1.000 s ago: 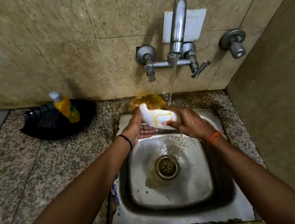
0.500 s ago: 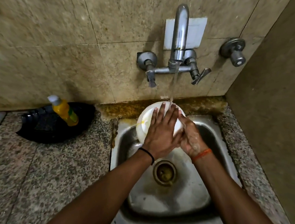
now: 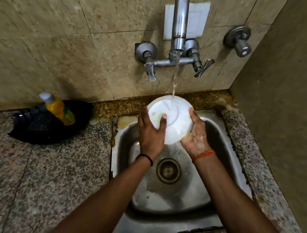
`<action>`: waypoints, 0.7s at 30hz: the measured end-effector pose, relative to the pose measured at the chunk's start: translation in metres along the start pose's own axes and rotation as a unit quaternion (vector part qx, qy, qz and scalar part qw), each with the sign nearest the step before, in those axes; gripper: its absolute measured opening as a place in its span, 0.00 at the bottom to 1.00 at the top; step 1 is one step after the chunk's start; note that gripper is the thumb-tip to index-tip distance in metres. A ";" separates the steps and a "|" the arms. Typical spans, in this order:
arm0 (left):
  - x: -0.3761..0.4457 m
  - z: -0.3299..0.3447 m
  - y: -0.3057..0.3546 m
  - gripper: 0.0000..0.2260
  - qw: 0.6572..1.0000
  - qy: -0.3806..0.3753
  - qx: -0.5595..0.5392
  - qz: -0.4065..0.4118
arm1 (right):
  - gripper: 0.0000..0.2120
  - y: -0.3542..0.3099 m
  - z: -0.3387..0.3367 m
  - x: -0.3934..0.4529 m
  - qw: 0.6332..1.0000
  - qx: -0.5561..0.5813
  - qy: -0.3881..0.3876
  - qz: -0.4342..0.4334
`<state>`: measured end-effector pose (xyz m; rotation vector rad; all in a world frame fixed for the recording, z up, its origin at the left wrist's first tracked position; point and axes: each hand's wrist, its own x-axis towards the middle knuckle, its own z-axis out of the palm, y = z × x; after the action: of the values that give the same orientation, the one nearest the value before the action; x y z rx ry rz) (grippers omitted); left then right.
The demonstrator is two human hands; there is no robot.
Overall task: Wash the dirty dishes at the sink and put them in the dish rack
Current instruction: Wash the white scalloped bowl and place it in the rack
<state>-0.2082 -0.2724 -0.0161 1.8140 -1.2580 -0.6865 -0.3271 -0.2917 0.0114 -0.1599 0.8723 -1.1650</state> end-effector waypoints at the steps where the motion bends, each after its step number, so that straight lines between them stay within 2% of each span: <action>1: -0.013 0.004 -0.004 0.36 0.999 -0.008 -0.036 -0.003 | 0.24 0.001 -0.001 0.002 1.000 0.023 -0.001 -0.002; 4: -0.031 0.012 -0.008 0.43 0.986 -0.031 -0.159 -0.034 | 0.22 0.000 -0.003 0.004 0.998 0.055 -0.014 0.002; 6: -0.028 0.008 -0.007 0.36 0.951 -0.026 -0.283 -0.126 | 0.21 -0.001 -0.010 0.004 0.998 0.055 -0.001 0.008; 7: -0.023 0.003 -0.005 0.30 0.909 -0.029 -0.365 -0.199 | 0.22 -0.001 -0.016 0.006 0.998 0.058 0.004 0.009; 9: -0.014 -0.011 0.002 0.19 0.799 -0.075 -0.501 -0.325 | 0.25 0.001 -0.027 0.006 0.998 0.058 0.007 0.008; 11: -0.008 -0.022 0.007 0.18 0.751 -0.105 -0.545 -0.359 | 0.24 0.001 -0.031 0.004 0.998 0.055 0.013 0.002; 13: -0.006 -0.030 0.010 0.16 0.727 -0.117 -0.572 -0.361 | 0.23 0.004 -0.034 0.006 0.998 0.053 0.013 -0.006; 17: -0.003 -0.038 0.005 0.14 0.710 -0.114 -0.596 -0.358 | 0.20 0.010 -0.041 0.005 0.999 0.048 -0.011 -0.008; 21: -0.003 -0.042 -0.007 0.06 0.695 -0.111 -0.621 -0.344 | 0.23 0.018 -0.038 0.002 0.997 -0.024 -0.068 -0.032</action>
<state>-0.1722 -0.2557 0.0000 0.9136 0.0588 -1.6764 -0.3393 -0.2741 -0.0244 -0.3045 0.7800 -1.1782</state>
